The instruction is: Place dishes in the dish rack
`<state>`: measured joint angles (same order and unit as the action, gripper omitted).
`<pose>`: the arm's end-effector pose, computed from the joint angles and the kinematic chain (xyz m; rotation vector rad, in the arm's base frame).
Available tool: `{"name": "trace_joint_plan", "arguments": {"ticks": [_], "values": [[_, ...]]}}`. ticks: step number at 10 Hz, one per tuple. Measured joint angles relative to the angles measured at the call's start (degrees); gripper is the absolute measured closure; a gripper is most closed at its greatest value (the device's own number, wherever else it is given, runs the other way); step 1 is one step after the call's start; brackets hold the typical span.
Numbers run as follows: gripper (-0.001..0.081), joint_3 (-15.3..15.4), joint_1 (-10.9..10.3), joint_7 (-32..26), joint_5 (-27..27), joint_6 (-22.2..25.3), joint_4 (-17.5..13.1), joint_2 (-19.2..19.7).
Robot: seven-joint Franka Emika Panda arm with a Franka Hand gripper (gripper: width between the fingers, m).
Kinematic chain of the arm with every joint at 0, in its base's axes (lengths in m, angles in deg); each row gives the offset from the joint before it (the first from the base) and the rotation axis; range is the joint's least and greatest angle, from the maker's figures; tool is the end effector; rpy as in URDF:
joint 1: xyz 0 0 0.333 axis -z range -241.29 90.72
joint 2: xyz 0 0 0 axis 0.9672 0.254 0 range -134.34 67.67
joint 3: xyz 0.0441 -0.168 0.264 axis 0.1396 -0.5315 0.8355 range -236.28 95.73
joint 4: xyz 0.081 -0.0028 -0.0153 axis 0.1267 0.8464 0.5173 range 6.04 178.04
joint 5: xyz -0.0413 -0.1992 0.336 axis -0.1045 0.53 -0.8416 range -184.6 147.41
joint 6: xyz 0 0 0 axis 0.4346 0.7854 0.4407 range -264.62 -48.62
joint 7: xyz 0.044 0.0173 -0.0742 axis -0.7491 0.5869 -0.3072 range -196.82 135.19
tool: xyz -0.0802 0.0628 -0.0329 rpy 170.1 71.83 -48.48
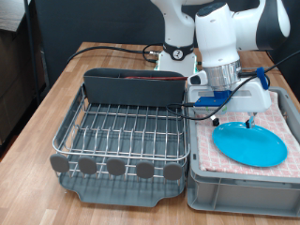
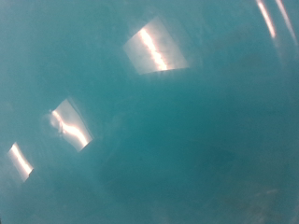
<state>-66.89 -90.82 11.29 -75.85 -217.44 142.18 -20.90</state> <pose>0.4768 0.1077 0.2270 -2.1219 1.7237 -0.0358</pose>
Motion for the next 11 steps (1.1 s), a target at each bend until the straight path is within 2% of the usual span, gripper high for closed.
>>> {"name": "trace_joint_plan", "arguments": {"ticks": [2,3,4,6,7,8,9,10,11], "values": [[0.0003,0.63,0.19,-2.84,-2.72,-0.46,-0.60,0.42],[0.0109,0.72,0.19,-3.35,-3.23,-0.74,-0.72,0.55],[0.0109,0.77,0.19,-3.45,-3.39,-0.79,-0.81,0.61],[0.0442,0.95,0.19,-3.45,-3.48,-0.89,-0.87,0.63],[0.0442,1.15,0.18,-3.46,-3.71,-1.02,-0.88,0.63],[0.0608,1.41,0.18,-3.61,-4.27,-1.25,-0.88,0.63],[0.0608,1.74,0.18,-3.99,-4.91,-1.66,-0.88,0.64],[0.0759,2.00,0.18,-4.31,-5.40,-2.00,-0.88,0.64],[0.0759,2.15,0.18,-4.57,-5.72,-2.06,-0.88,0.64]]}}
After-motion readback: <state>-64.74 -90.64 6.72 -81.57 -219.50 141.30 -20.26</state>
